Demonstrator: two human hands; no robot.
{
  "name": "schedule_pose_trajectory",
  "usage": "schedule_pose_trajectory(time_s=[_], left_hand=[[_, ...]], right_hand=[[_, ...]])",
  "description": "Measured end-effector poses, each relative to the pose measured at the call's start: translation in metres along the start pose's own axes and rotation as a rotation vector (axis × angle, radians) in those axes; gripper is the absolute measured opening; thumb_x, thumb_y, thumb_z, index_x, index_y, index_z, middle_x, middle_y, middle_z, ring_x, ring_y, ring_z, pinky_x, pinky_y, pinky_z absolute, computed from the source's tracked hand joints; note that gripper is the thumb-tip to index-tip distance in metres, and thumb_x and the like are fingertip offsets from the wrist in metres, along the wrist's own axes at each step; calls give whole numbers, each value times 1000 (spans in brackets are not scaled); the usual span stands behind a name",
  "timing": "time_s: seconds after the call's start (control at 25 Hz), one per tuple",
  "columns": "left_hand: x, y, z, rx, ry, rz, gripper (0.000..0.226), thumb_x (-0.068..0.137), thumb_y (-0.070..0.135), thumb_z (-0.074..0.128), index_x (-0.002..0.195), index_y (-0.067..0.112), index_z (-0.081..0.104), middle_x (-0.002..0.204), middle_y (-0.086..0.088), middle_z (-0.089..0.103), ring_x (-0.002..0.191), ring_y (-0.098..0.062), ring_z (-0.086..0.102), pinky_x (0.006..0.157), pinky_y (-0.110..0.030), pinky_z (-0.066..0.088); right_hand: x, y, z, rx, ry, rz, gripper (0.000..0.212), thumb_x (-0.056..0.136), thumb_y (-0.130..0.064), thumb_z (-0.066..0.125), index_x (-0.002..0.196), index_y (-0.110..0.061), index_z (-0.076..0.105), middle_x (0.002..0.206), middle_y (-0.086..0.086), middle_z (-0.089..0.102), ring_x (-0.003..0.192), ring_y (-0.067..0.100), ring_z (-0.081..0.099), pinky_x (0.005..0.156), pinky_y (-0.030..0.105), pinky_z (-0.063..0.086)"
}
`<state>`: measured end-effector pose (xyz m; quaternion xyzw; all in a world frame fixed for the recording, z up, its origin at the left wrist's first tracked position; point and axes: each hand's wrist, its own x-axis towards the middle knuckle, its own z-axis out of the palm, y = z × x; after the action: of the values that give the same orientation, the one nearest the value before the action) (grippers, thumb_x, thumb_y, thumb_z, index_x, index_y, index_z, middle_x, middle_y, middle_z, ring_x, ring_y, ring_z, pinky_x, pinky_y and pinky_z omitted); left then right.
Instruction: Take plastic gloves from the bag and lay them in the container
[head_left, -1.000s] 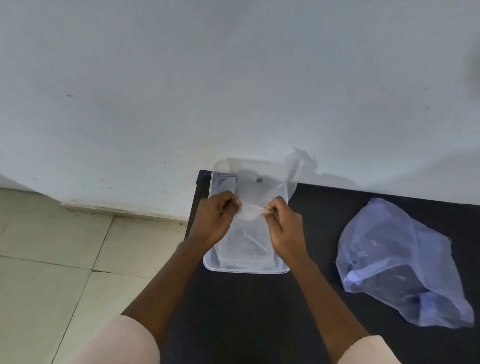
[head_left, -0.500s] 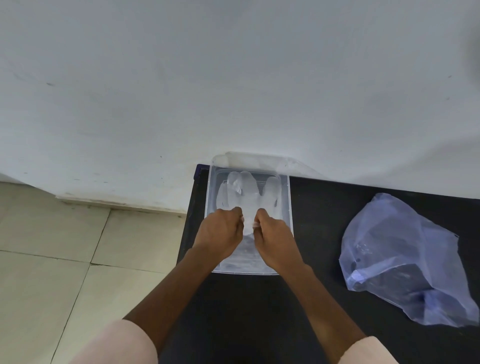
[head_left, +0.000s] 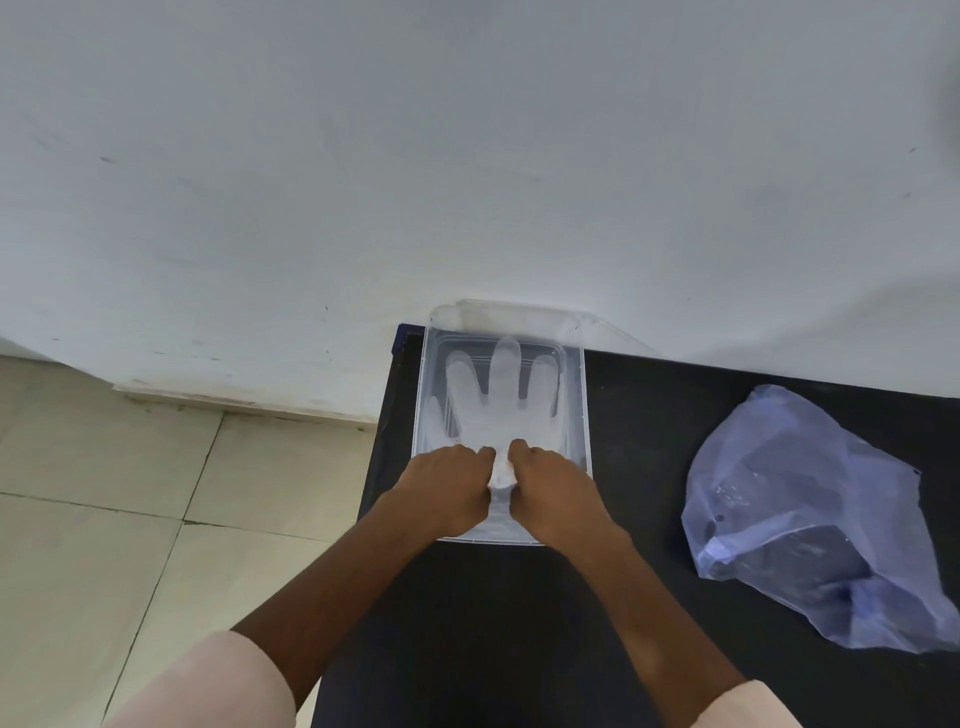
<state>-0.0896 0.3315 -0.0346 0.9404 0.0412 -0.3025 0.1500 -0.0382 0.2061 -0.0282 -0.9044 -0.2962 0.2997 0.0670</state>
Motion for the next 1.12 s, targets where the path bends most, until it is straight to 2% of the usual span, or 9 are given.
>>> schedule_pose_trajectory(time_s=[0.12, 0.24, 0.36, 0.48, 0.6, 0.8, 0.92, 1.04, 1.12], left_hand=[[-2, -2, -3, 318, -81, 30, 51, 96, 38, 49, 143, 19, 43, 142, -5, 54, 137, -30, 40, 117, -55, 13], [-5, -6, -4, 426, -162, 63, 45, 94, 42, 50, 136, 24, 54, 148, -4, 48, 145, -32, 25, 115, -61, -8], [-6, -10, -6, 380, -250, 72, 42, 96, 41, 47, 133, 25, 57, 150, -2, 46, 148, -31, 18, 112, -61, -15], [-7, -11, -14, 317, -258, 89, 45, 99, 35, 45, 143, 26, 45, 149, -4, 47, 146, -29, 26, 114, -59, -14], [-7, -12, -18, 300, -258, 106, 48, 99, 29, 48, 146, 27, 42, 147, -4, 50, 142, -27, 35, 115, -59, -9], [-5, -10, -15, 350, -269, 141, 49, 98, 25, 49, 146, 24, 40, 141, -8, 54, 137, -28, 40, 117, -57, -2], [-5, -13, -15, 399, -315, 152, 43, 98, 27, 50, 141, 21, 49, 144, -7, 52, 139, -28, 37, 117, -57, -4], [-5, -16, -16, 399, -319, 152, 41, 97, 28, 52, 137, 18, 53, 141, -8, 54, 136, -28, 41, 118, -55, 3], [-7, -16, -19, 338, -248, 174, 42, 96, 28, 52, 137, 17, 52, 138, -8, 57, 130, -27, 47, 118, -50, 17]], right_hand=[[-6, -4, -9, -209, -150, -29, 45, 91, -17, 55, 134, -13, 42, 118, 11, 63, 111, 28, 57, 109, 46, 32], [-12, -5, -21, -321, -227, -58, 40, 91, -15, 55, 131, -16, 49, 119, 11, 62, 118, 28, 53, 117, 52, 12], [-10, -1, -29, -319, -211, -84, 35, 91, -13, 57, 126, -17, 57, 120, 9, 64, 114, 27, 57, 116, 49, 20], [-2, 2, -30, -210, -88, -102, 29, 91, -12, 58, 119, -17, 62, 116, 8, 67, 102, 26, 62, 105, 41, 38], [8, 2, -22, -22, -120, -105, 32, 89, -7, 61, 119, -16, 65, 121, 8, 66, 101, 26, 64, 97, 36, 50], [16, 7, -7, -161, -348, -171, 32, 91, -8, 54, 119, -17, 64, 124, 6, 65, 113, 27, 56, 104, 41, 35], [13, 10, -9, -290, -375, -180, 27, 91, -13, 51, 115, -18, 63, 123, 7, 64, 115, 27, 53, 107, 45, 25], [11, 10, -12, -263, -333, -161, 31, 88, -8, 55, 117, -19, 62, 125, 9, 61, 113, 29, 54, 107, 43, 33], [9, 9, -15, -181, -338, -153, 42, 88, -6, 55, 128, -20, 57, 133, 9, 57, 117, 29, 54, 105, 40, 41]])
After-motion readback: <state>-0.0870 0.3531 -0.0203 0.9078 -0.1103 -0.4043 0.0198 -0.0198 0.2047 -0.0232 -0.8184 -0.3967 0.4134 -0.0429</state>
